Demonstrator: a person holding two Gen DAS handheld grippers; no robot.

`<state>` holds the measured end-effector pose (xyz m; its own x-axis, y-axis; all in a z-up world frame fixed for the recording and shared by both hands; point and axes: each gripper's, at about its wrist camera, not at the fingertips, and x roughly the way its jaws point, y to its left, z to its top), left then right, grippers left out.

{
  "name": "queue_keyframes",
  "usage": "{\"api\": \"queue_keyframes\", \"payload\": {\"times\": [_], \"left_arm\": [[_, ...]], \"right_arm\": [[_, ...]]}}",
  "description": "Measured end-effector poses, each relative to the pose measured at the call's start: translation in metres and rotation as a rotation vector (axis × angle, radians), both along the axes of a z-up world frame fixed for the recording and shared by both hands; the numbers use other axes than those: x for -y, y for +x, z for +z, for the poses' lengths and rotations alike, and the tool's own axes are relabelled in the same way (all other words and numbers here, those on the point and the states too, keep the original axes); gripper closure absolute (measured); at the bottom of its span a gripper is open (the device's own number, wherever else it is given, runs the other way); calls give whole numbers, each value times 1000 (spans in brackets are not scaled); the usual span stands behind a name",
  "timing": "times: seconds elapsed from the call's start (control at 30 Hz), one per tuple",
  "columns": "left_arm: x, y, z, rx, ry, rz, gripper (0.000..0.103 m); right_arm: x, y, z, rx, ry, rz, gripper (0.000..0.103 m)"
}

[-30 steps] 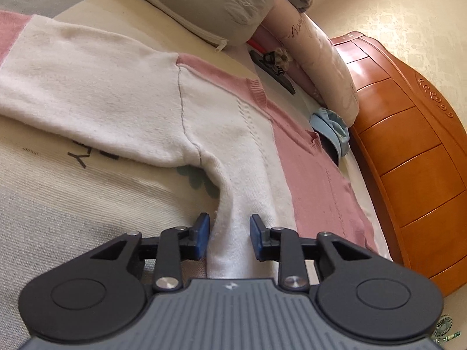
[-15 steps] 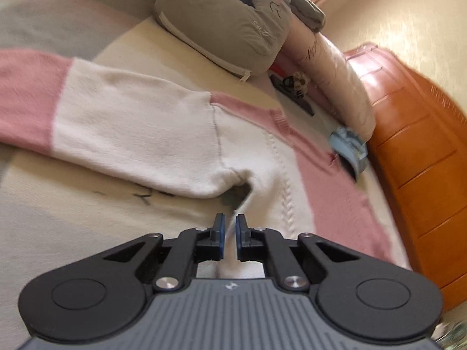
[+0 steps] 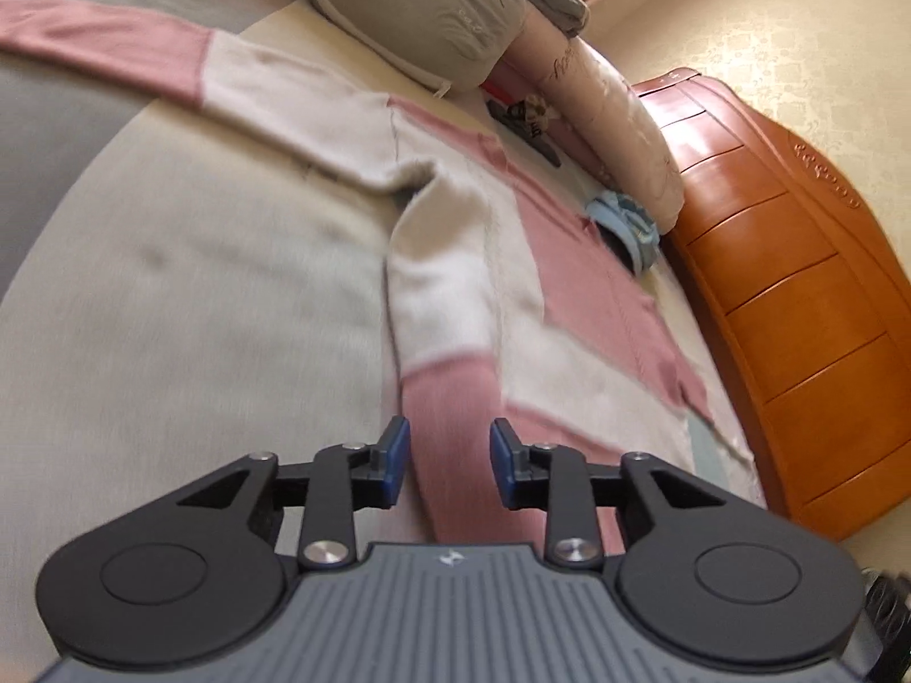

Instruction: Fold clothes

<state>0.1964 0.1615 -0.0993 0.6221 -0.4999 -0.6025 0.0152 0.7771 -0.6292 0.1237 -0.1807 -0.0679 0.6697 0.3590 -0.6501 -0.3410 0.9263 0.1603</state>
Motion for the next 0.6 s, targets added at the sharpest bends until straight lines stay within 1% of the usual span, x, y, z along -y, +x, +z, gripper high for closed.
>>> {"api": "queue_keyframes", "payload": {"times": [0.03,0.17,0.2,0.33,0.37,0.47,0.5,0.53,0.57,0.6], "left_arm": [[3,-7,-1,-7,0,3,68],[18,-29,-4,-23,11,12,64],[26,-29,-4,-21,50,12,62],[56,-32,-2,-11,207,13,62],[66,-33,1,-4,264,9,61],[95,-36,5,25,387,-24,64],[100,-38,5,33,396,-24,73],[101,-39,6,32,380,-22,80],[101,-40,6,31,363,-19,83],[99,-41,7,28,343,-17,91]], "right_arm": [[1,-1,0,3,6,0,0],[3,-5,1,13,19,2,0],[3,-6,2,17,23,1,0],[9,-12,6,37,42,-11,0],[11,-13,7,44,45,-16,0],[18,-16,8,54,60,-34,0],[20,-17,8,55,65,-40,0],[23,-17,8,56,70,-47,0],[24,-17,8,55,75,-54,0],[26,-18,9,55,80,-59,0]]}}
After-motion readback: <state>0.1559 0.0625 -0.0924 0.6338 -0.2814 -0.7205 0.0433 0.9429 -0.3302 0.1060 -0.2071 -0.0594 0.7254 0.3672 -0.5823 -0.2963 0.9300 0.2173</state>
